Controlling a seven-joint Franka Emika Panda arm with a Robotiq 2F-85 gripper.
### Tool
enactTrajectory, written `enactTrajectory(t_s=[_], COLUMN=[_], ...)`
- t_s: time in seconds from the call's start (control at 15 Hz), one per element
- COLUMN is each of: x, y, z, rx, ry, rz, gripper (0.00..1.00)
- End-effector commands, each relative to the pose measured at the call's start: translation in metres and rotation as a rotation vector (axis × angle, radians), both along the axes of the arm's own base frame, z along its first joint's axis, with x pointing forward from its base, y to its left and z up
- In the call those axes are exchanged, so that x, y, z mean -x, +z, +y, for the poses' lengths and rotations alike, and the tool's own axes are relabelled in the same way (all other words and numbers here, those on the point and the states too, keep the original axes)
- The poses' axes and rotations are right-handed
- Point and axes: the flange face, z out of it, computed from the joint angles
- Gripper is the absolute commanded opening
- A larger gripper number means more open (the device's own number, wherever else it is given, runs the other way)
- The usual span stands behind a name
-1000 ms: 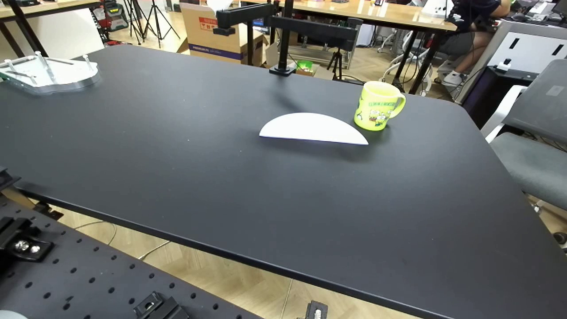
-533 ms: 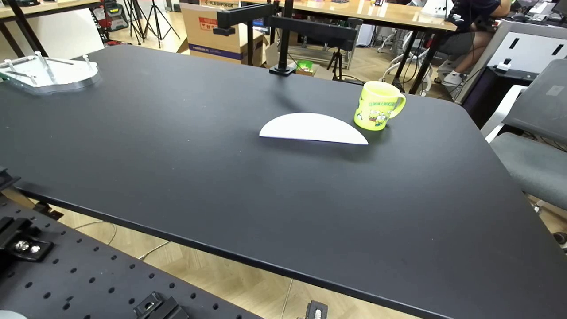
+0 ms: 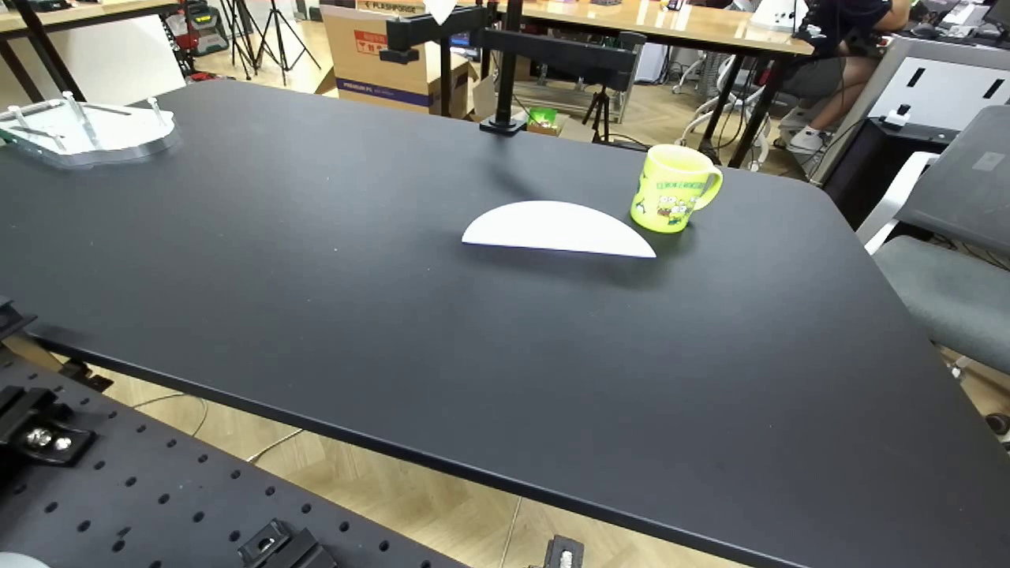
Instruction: Put the towel on the rack on the table
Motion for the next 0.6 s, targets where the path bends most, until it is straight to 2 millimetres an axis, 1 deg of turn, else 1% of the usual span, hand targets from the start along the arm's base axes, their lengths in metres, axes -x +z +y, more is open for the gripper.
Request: enactTrajectory(t_s=[0.0,0.13,0.27,0.53], x=[-0.011,-0.019,-0.026,-0.031], y=[-0.025,-0.043,-0.059,-0.085], z=[-0.013,-0.016,-0.015,0.002], rx=[-0.018,-0.019,-0.021,-0.041], ry=[-0.014,-0.006,0.011,0.07], rz=[0.045,0.074,0.103,0.158], gripper=[0.01,0.01,0.01,0.01])
